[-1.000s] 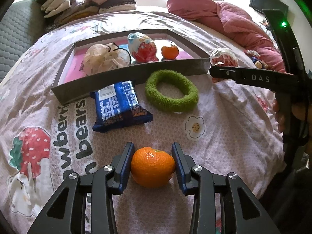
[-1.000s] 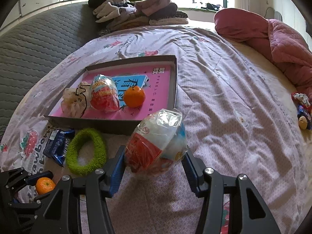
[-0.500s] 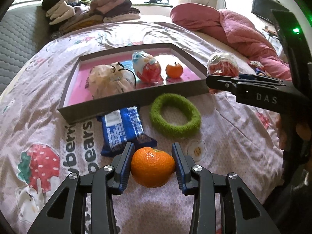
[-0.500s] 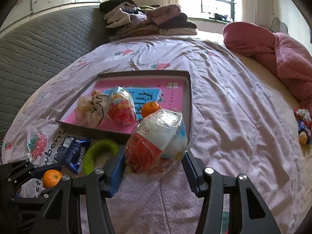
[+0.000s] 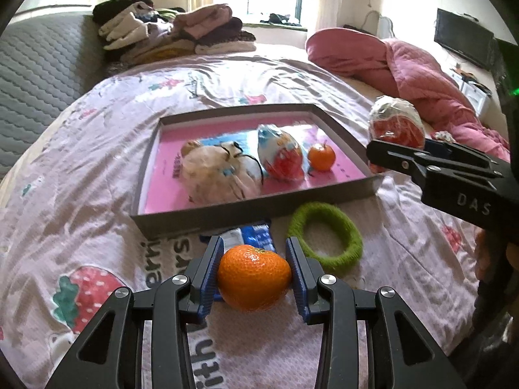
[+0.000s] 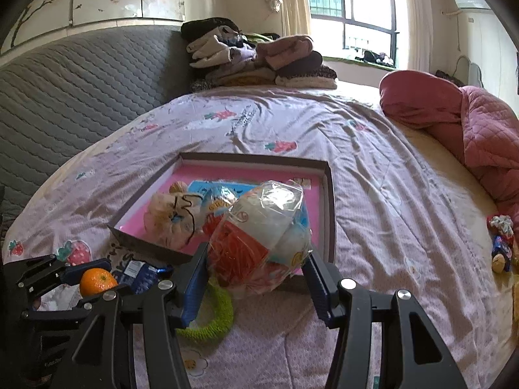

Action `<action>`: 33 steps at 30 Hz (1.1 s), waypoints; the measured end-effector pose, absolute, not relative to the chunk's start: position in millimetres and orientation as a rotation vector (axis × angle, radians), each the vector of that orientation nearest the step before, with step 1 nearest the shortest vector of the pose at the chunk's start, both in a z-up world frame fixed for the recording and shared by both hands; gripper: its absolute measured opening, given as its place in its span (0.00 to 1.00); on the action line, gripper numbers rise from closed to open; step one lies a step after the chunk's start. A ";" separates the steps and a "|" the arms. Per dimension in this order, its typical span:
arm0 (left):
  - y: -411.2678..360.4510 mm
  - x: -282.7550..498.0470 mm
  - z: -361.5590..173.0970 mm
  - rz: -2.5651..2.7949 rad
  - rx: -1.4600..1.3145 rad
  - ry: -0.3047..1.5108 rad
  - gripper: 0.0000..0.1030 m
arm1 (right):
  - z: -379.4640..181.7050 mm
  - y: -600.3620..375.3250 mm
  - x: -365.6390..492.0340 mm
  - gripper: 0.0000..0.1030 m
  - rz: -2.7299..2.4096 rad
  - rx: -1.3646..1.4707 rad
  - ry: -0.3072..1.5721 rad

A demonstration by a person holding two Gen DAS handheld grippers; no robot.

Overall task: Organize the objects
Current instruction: 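Lift the orange and candy bag and carry both over the tray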

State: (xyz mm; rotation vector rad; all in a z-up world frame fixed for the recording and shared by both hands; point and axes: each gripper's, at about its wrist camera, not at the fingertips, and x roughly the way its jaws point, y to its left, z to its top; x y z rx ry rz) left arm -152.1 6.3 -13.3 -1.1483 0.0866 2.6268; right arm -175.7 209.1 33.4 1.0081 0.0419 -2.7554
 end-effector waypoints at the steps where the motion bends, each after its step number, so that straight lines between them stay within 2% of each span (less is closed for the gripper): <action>1: 5.1 -153.4 -12.6 2.632 -1.146 0.083 0.39 | 34.1 208.7 -175.6 0.54 -2.760 1.004 0.046; 33: -4.4 -181.9 20.3 2.769 -1.029 0.095 0.39 | 58.6 205.0 -180.1 0.54 -2.828 0.881 0.072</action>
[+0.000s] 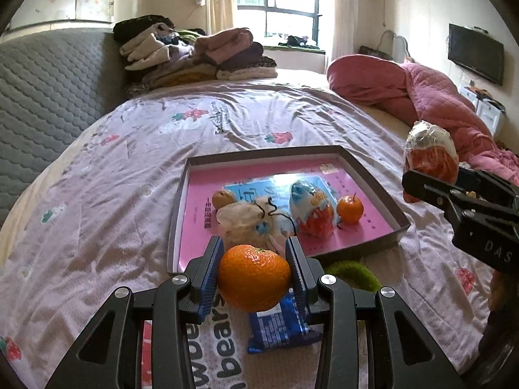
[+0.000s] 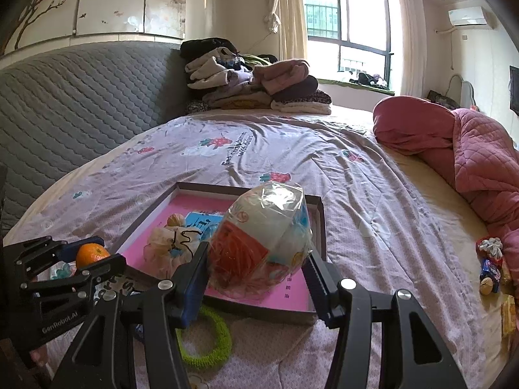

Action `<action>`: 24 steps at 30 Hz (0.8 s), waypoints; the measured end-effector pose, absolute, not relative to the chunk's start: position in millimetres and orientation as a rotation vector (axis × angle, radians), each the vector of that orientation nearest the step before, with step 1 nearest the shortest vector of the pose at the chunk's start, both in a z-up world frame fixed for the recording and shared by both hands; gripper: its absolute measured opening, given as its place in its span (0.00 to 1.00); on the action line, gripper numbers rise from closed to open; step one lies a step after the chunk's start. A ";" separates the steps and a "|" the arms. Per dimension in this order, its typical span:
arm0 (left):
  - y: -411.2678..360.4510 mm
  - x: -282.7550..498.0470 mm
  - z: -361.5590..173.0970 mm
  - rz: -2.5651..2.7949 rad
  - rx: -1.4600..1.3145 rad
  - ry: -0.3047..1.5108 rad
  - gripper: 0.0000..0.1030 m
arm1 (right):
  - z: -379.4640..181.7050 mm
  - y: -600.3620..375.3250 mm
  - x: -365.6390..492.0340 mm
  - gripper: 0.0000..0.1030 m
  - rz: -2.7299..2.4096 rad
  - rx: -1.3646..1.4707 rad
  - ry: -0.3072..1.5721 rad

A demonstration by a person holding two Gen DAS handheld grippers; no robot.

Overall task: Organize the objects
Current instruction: 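Lift the orange and candy bag and carry both over the tray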

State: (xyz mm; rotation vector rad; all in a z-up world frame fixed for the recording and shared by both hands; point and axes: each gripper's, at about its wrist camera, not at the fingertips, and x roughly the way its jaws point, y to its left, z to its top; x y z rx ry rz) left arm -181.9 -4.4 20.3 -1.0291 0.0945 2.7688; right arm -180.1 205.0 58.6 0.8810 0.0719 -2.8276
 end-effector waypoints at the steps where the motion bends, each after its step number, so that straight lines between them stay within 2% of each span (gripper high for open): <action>1: -3.4 -183.3 20.7 2.770 -1.027 0.099 0.39 | 59.0 204.7 -179.6 0.54 -2.830 0.878 0.076; 24: -6.9 -213.2 45.5 2.792 -0.986 0.068 0.39 | 68.7 205.0 -194.9 0.54 -2.857 0.843 0.120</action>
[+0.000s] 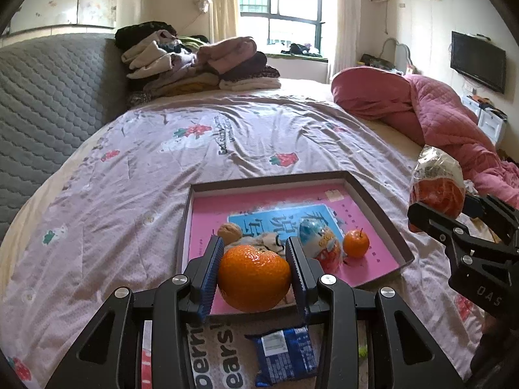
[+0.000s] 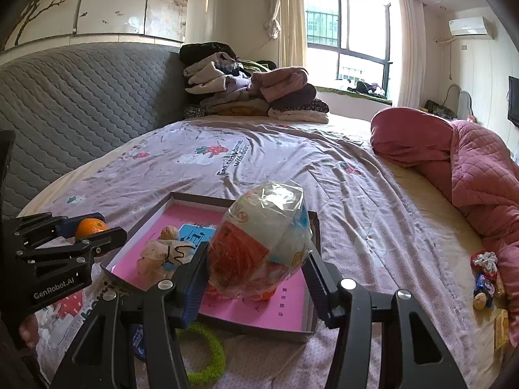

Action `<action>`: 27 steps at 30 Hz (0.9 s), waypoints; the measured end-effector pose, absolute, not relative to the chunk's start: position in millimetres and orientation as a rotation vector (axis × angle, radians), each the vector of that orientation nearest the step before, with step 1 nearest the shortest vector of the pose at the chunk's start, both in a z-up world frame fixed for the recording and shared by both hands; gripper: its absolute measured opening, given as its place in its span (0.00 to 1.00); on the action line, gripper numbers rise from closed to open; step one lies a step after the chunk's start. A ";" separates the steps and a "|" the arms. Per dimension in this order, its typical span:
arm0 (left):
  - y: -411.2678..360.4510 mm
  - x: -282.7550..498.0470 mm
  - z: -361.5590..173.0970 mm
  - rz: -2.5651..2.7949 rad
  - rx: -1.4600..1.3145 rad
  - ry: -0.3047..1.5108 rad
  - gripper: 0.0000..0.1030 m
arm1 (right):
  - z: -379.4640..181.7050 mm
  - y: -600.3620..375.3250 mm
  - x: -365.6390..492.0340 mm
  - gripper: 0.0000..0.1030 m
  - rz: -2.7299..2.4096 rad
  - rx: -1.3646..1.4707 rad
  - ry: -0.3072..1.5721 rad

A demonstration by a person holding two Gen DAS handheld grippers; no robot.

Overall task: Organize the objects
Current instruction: 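Lift the orange and candy bag and carry both over the tray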

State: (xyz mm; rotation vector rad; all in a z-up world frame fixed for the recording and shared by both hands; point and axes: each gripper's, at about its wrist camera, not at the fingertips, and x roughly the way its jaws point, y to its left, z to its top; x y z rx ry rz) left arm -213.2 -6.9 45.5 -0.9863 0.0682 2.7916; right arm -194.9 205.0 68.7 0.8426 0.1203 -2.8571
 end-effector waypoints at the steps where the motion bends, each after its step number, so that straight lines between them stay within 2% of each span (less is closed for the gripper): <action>1: -7.0 -214.4 46.9 2.794 -0.981 0.067 0.39 | 69.9 205.2 -195.9 0.54 -2.859 0.839 0.122; 14: -5.9 -238.3 50.6 2.789 -0.990 0.072 0.39 | 83.3 202.8 -212.2 0.54 -2.878 0.797 0.175; 27: -10.1 -273.5 54.7 2.827 -0.983 0.065 0.39 | 68.3 211.2 -235.2 0.54 -2.907 0.854 0.214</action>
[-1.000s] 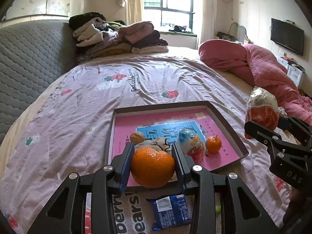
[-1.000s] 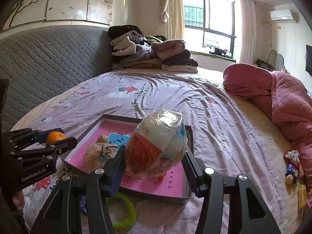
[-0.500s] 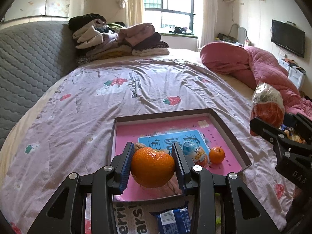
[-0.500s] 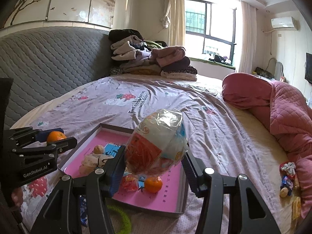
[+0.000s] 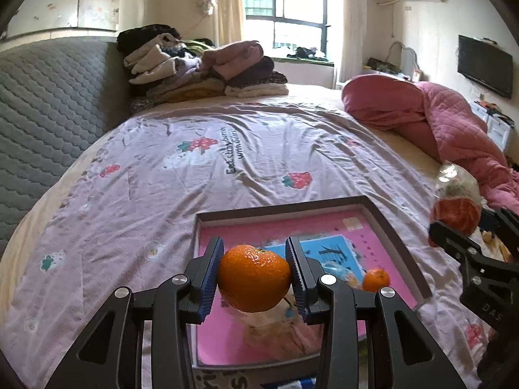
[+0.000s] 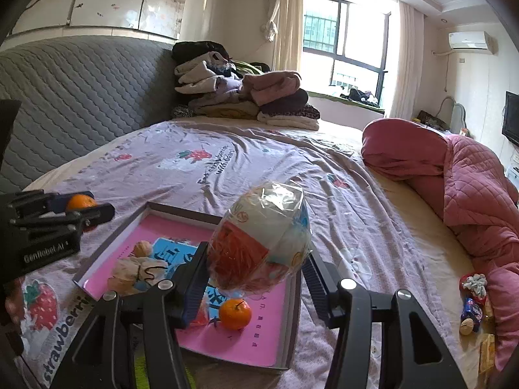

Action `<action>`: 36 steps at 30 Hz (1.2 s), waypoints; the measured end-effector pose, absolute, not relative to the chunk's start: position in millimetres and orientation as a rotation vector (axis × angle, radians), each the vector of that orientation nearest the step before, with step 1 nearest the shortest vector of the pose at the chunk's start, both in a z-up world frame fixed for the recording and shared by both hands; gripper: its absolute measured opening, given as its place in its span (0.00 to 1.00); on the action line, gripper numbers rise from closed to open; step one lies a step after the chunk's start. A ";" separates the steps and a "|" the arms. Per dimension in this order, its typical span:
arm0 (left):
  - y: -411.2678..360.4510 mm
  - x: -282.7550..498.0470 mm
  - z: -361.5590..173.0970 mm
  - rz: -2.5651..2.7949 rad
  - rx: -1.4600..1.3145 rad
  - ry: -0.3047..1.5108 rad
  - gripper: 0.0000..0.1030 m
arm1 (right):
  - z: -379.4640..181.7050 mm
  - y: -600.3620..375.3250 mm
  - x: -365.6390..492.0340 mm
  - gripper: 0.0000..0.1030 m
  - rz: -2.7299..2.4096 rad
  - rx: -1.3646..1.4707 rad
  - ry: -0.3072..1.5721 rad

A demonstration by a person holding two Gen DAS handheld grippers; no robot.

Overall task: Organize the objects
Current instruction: 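Lift the orange and candy bag and carry both over the tray, then lower the orange and candy bag toward the pink book in the tray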

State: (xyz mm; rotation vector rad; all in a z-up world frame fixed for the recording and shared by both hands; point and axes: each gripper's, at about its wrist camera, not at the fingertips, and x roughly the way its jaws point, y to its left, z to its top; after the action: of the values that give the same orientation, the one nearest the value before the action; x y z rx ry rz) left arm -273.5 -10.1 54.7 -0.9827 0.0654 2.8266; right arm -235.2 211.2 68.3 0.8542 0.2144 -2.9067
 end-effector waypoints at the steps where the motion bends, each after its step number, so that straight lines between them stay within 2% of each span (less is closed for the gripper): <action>1: -12.6 -277.6 53.2 2.833 -0.991 0.061 0.39 | 66.4 212.3 -237.1 0.54 -2.909 0.863 0.216; 16: -30.9 -305.0 18.0 2.852 -1.107 0.063 0.39 | 42.7 213.5 -249.3 0.54 -2.887 0.949 0.281; 36: -23.0 -297.7 -7.5 2.817 -1.171 0.122 0.39 | 24.9 212.5 -245.0 0.54 -2.851 1.015 0.338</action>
State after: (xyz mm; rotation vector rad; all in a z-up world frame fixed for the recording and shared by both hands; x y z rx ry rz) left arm -297.7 -23.0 -7.5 -1.1714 0.1217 2.8174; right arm -245.0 212.5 24.9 1.0154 0.3378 -2.8512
